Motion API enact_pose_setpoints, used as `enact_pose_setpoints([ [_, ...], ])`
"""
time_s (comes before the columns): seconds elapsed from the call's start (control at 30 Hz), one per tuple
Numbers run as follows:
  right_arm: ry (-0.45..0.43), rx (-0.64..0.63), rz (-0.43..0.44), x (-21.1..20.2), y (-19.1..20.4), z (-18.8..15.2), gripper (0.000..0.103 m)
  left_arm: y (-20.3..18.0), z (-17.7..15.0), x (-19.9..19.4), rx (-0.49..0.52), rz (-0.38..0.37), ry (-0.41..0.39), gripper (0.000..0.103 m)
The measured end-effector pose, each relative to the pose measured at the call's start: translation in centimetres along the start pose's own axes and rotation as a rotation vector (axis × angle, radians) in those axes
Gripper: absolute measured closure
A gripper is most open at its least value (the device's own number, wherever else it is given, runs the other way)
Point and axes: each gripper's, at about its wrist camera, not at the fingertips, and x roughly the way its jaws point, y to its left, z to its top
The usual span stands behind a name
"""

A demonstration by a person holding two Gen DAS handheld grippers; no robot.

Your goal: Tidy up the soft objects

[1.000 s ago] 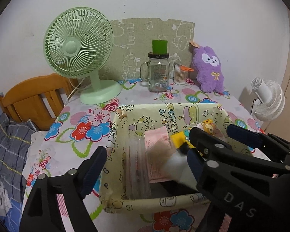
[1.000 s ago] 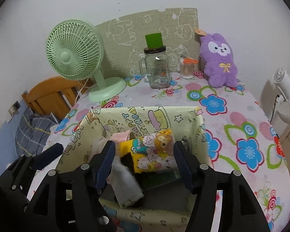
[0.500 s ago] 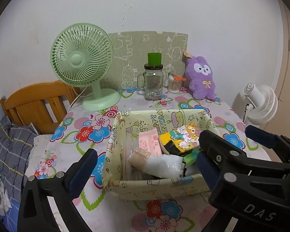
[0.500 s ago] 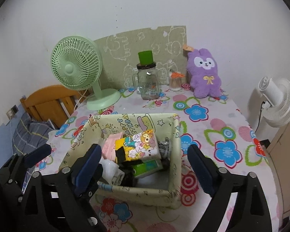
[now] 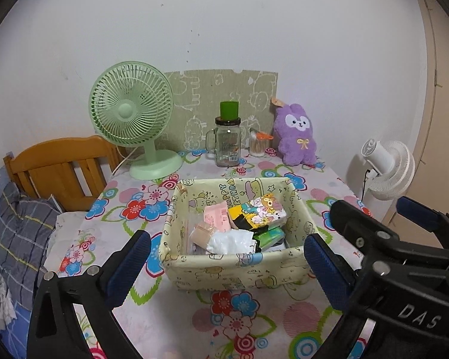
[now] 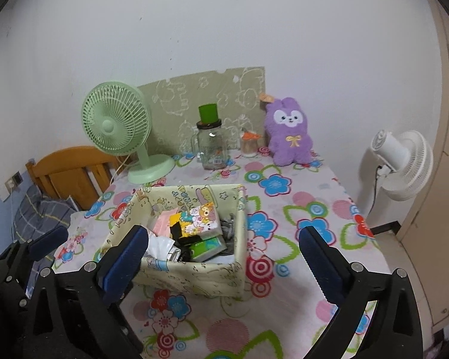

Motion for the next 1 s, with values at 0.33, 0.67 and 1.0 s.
enact_pose_setpoints([
  [0.33,-0.048,0.019,-0.041,-4.4,-0.9,-0.5,0.0,0.4,-0.7,-4.0,-0.013,0.028,-0.049,0.0],
  [0.67,-0.117,0.016,-0.081,-8.5,-1.7,-1.0,0.0,1.7,-1.4,-8.0,-0.03,0.067,-0.108,0.0],
  [1.0,-0.184,0.026,-0.128,-12.4,-2.3,-1.9,0.0,2.2,-2.2,-11.0,-0.027,0.094,-0.148,0.0],
])
